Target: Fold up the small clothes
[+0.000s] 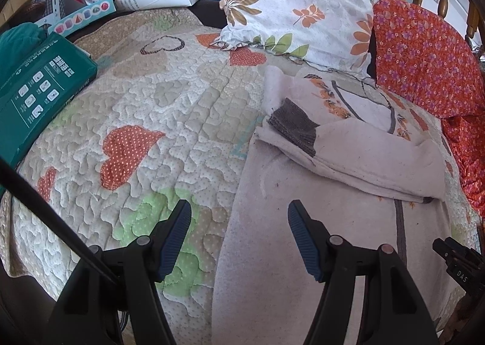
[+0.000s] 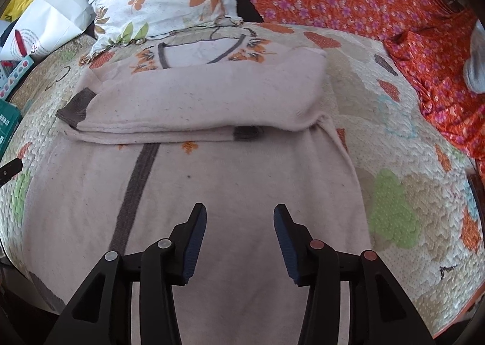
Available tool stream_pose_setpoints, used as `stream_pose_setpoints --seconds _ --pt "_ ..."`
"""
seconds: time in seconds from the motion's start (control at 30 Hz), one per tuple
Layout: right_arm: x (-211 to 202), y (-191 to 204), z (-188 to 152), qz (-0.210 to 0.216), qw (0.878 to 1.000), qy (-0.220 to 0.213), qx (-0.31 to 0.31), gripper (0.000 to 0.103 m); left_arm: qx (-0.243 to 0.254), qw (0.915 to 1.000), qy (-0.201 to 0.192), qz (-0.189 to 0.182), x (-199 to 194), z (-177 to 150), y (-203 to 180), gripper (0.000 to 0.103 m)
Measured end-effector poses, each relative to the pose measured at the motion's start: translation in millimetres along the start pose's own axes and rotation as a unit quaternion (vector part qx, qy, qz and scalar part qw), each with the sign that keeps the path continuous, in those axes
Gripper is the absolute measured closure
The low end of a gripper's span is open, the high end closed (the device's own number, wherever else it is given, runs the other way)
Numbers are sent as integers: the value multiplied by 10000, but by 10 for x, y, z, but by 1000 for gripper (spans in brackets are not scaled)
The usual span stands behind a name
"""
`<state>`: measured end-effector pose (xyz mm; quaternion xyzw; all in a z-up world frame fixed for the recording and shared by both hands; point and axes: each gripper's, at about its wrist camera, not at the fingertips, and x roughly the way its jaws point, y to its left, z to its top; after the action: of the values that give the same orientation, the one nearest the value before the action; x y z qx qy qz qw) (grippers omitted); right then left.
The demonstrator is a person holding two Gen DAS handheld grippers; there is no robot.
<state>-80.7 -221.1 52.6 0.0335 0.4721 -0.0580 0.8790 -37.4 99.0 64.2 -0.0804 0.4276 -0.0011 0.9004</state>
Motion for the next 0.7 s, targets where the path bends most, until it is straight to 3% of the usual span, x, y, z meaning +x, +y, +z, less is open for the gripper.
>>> stream_pose_setpoints --seconds 0.43,0.7 --pt "-158 -382 -315 -146 9994 12 312 50 -286 9979 575 -23 189 -84 189 37" --pt "-314 -1123 -436 -178 9898 -29 1413 45 -496 9957 758 -167 211 -165 342 37"
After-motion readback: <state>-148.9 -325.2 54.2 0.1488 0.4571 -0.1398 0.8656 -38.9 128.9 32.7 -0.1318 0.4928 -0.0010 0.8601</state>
